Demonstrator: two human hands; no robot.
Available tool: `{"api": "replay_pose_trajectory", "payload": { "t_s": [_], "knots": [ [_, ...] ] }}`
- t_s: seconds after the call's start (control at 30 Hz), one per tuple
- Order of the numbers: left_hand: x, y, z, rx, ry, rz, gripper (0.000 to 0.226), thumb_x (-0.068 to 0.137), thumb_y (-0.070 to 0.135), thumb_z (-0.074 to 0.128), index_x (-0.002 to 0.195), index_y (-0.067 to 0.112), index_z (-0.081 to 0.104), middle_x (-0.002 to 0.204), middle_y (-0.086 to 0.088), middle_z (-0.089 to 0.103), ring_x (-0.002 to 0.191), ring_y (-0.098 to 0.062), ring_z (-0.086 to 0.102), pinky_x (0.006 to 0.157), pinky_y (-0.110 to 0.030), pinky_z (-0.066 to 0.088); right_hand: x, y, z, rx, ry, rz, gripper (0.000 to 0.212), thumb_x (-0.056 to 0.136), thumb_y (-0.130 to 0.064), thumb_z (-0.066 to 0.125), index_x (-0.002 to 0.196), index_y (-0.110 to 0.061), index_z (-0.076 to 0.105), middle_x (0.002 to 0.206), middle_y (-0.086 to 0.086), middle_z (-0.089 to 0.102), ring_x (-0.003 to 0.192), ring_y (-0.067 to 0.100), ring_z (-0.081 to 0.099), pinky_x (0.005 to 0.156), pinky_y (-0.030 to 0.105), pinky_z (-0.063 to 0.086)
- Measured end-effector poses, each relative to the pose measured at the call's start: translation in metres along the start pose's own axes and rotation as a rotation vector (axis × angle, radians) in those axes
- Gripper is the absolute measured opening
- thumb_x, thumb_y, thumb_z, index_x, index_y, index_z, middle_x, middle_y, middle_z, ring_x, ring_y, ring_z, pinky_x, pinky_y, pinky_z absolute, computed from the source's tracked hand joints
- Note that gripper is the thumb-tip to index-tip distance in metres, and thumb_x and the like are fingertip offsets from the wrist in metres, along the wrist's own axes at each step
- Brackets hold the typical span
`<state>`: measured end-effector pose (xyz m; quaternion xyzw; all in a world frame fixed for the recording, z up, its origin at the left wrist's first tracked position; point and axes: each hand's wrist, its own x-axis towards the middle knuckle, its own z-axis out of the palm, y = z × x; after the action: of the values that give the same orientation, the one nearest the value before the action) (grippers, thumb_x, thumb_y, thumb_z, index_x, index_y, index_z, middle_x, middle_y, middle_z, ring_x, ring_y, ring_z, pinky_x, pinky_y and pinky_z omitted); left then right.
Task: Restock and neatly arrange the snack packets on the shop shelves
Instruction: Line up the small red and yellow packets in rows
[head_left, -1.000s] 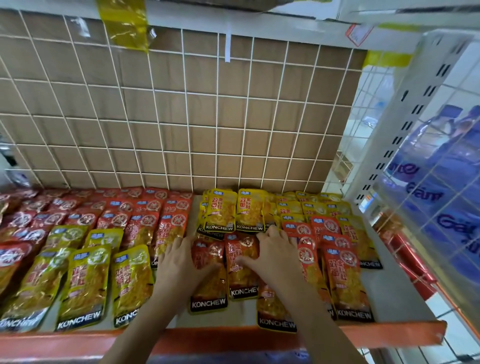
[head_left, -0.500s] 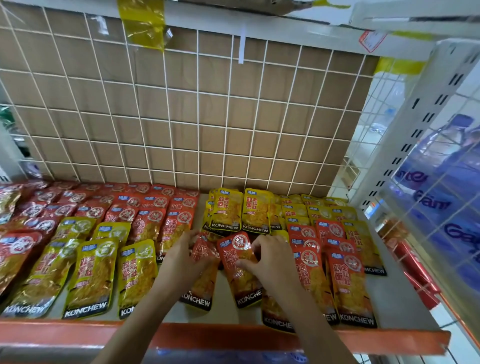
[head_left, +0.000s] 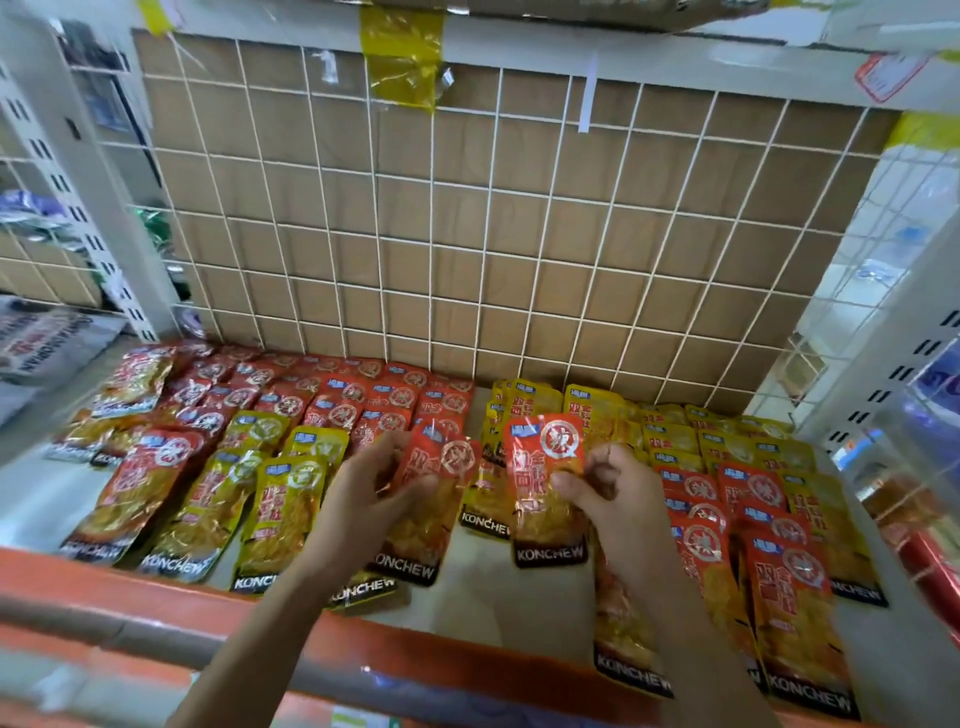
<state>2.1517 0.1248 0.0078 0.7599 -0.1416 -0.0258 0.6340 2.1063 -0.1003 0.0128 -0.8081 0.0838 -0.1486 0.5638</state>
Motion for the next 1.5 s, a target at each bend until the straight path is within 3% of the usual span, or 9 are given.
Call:
{"api": "replay_pose_trajectory", "payload": {
  "t_s": [0.23,0.43,0.57,0.83,0.97,1.07,1.27,1.4,1.5],
  "knots": [
    [-0.006,0.006,-0.071,-0.076,0.148,0.026,0.032,0.065,0.034,0.077,0.089,0.018,0.064,0.076,-0.005,0.067,0.068,-0.016,0.063,0.061,-0.033,0.055,0.016,-0.025,0.015,0.264,0.055,0.059,0.038,0.074,-0.019,0.071,0.109,-0.007,0.064,0.096,0.004,0.070,0.088,0.014,0.067,0.078,0.028,0.055],
    [-0.016,-0.010,-0.139,-0.038,0.269,0.002,0.028,0.069,0.031,0.074,0.092,0.019,0.062,0.070,0.000,0.063,0.063,-0.013,0.057,0.056,-0.026,0.049,0.024,-0.048,0.068,0.435,-0.006,0.074,0.023,0.065,-0.024,0.070,0.086,-0.018,0.063,0.083,-0.002,0.070,0.081,0.018,0.066,0.075,0.032,0.055],
    [-0.019,-0.021,-0.188,-0.073,0.334,-0.020,0.028,0.071,0.026,0.074,0.096,0.020,0.063,0.078,-0.005,0.068,0.070,-0.018,0.060,0.061,-0.029,0.053,0.028,-0.061,0.119,0.476,-0.077,0.083,0.067,0.033,-0.060,0.084,0.082,-0.017,0.068,0.078,-0.005,0.073,0.075,0.011,0.069,0.061,0.023,0.055],
    [-0.012,-0.043,-0.282,-0.074,0.425,-0.126,0.022,0.084,0.003,0.060,0.098,0.020,0.061,0.079,0.007,0.073,0.067,-0.011,0.068,0.059,-0.022,0.056,0.033,-0.083,0.227,0.461,-0.196,0.124,0.021,0.075,-0.013,0.069,0.094,-0.016,0.064,0.079,-0.004,0.073,0.073,0.010,0.067,0.058,0.020,0.053],
    [-0.004,-0.065,-0.323,0.018,0.411,-0.176,0.024,0.084,0.007,0.064,0.094,0.029,0.062,0.079,0.005,0.073,0.067,-0.017,0.069,0.055,-0.024,0.056,0.033,-0.087,0.279,0.397,-0.201,0.129,0.032,0.078,-0.005,0.068,0.102,-0.022,0.055,0.081,-0.011,0.070,0.077,0.003,0.065,0.068,0.019,0.053],
    [0.005,-0.075,-0.340,0.109,0.387,-0.169,0.027,0.083,0.007,0.066,0.089,0.032,0.060,0.076,0.005,0.072,0.067,-0.014,0.067,0.055,-0.021,0.055,0.032,-0.089,0.314,0.275,-0.207,0.132,0.057,0.076,-0.010,0.073,0.126,-0.018,0.048,0.104,0.004,0.066,0.098,0.020,0.064,0.087,0.041,0.052],
    [0.026,-0.094,-0.354,0.248,0.320,-0.217,0.025,0.082,0.012,0.068,0.102,0.022,0.056,0.080,0.012,0.062,0.071,-0.009,0.063,0.059,-0.021,0.053,0.030,-0.095,0.372,-0.001,-0.252,-0.005,0.067,0.078,-0.018,0.073,0.130,-0.041,0.039,0.106,0.008,0.065,0.099,0.019,0.061,0.089,0.035,0.051],
    [0.037,-0.107,-0.359,0.229,0.280,-0.253,0.025,0.082,0.012,0.069,0.102,0.020,0.056,0.085,0.000,0.066,0.079,-0.019,0.066,0.070,-0.035,0.057,0.027,-0.107,0.399,-0.095,-0.299,-0.079,0.060,0.080,-0.012,0.070,0.126,-0.037,0.041,0.096,-0.004,0.065,0.086,0.003,0.063,0.074,0.012,0.049],
    [0.043,-0.117,-0.362,0.298,0.263,-0.218,0.029,0.080,0.011,0.071,0.107,0.015,0.061,0.086,0.000,0.067,0.077,-0.014,0.064,0.070,-0.028,0.054,0.029,-0.109,0.412,-0.210,-0.289,-0.155,0.057,0.079,-0.015,0.071,0.122,-0.036,0.040,0.099,-0.003,0.067,0.088,0.010,0.065,0.078,0.031,0.055]
  ]
}}
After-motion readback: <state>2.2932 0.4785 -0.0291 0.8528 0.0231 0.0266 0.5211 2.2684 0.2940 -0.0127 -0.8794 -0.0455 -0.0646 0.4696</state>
